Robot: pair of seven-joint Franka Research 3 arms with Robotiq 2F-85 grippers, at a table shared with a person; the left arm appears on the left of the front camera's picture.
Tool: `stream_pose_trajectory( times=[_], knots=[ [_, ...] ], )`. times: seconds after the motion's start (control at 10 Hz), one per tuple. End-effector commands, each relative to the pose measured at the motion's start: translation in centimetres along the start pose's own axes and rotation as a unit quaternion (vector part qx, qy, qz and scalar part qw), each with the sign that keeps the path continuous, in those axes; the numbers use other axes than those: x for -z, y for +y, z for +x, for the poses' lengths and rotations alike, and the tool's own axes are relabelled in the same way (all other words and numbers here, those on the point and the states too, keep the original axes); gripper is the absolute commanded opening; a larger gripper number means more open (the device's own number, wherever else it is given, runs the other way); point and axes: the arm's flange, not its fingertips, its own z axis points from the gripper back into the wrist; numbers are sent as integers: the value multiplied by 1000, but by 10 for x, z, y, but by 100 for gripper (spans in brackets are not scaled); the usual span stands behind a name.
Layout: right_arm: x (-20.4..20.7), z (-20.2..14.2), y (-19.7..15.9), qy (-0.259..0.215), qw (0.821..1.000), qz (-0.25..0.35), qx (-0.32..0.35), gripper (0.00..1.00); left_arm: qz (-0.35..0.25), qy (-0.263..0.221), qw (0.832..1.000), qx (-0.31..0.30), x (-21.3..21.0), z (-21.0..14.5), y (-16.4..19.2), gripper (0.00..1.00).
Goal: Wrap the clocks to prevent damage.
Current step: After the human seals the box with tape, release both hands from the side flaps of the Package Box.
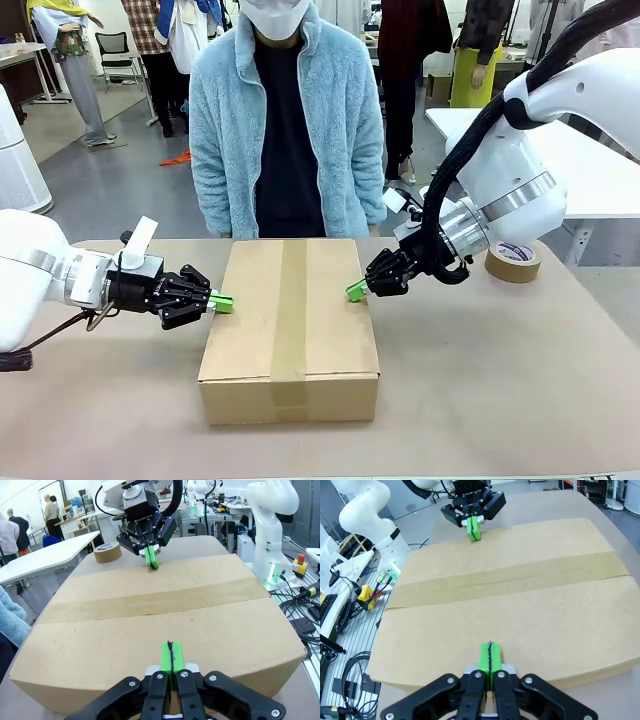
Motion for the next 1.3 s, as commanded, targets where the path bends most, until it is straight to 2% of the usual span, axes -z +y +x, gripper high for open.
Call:
stream_pose_trajectory(
  times=[0.0,0.2,0.5,0.7,1.1,1.2],
  knots=[
    [0,0,0,0,1000,0,0,1,-15,45,999,8,-22,24,-7,0],
    [-63,19,36,1,998,-65,-24,1,-7,77,997,23,-63,75,-11,0],
    [-129,45,75,94,990,-105,4,1,-11,164,986,13,-117,140,-12,0],
    [-165,68,98,126,982,-137,17,1,3,221,975,1,-149,175,-21,0],
    [-190,96,122,165,968,-182,44,1,44,292,955,-17,-192,213,-37,0],
    [-190,99,121,180,965,-185,56,1,45,325,944,-25,-197,217,-43,0]
  ],
)
